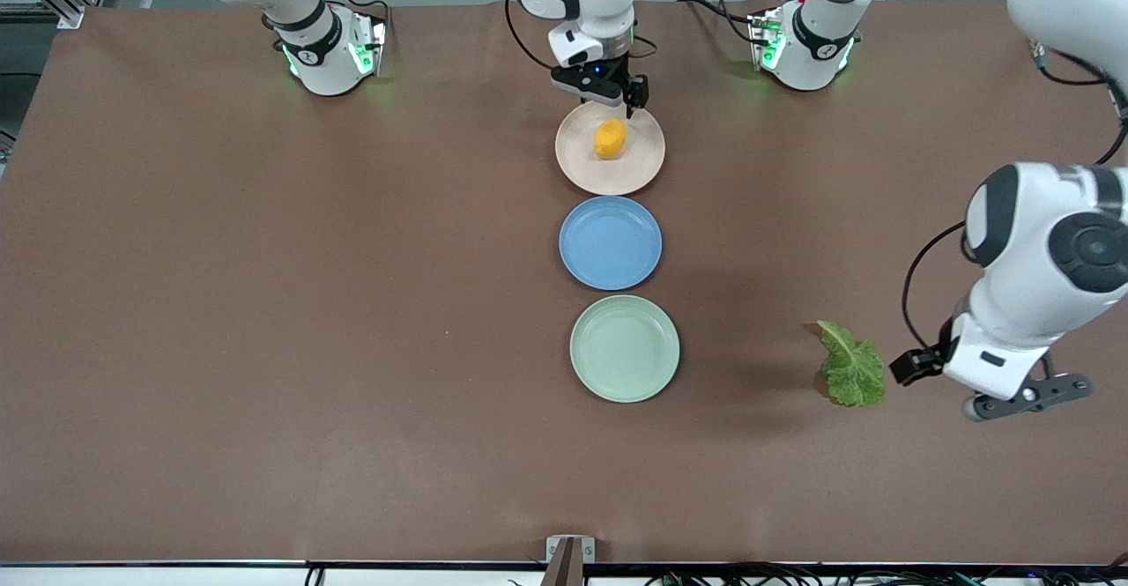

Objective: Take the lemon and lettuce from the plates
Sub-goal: 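Carry the lettuce with the left gripper while the right gripper reaches the lemon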

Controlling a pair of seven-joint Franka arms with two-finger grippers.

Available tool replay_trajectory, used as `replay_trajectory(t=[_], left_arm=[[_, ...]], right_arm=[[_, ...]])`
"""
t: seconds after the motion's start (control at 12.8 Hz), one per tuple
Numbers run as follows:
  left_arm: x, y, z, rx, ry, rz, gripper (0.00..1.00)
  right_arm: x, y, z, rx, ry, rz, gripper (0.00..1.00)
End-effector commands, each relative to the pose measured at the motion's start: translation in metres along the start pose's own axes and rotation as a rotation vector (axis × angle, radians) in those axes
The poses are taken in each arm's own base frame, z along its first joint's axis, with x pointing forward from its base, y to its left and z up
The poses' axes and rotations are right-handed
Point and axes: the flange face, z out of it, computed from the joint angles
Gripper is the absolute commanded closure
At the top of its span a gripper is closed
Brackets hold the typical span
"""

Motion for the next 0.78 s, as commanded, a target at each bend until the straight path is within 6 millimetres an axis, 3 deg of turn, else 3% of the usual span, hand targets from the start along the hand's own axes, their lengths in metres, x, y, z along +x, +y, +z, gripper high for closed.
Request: replay_trajectory(t=[0.0,0.23,0.31,0.47,0.7], left_arm=[[-0.003,-0.025,-0.052,0.027,-0.076,0.081,0.0],[-0.023,-0.071,-0.117,-0.066,-0.087,0.102,0.0],[-0.036,-0.075,-0.124,-0.079,-0.154,0.109,0.0],[-0.052,-0.082,-0.157,-0.07,-0.145,0.109,0.0],[-0.073,-0.071,-0.189,-0.077,-0.145,0.173,0.0]], right_arm=[[-0.001,-0.009,0.013,-0.006,0.023,0.011,0.0],[-0.01,-0.012,0.033,-0.003,0.031,-0.006,0.0],[-0.011,-0.013,0.039,-0.008,0.041,-0.018,0.0],[-0.01,-0.013,0.047,-0.018,0.05,-0.018,0.0],[-0.009,-0.016,0.061,-0.027,0.054,0.015,0.0]])
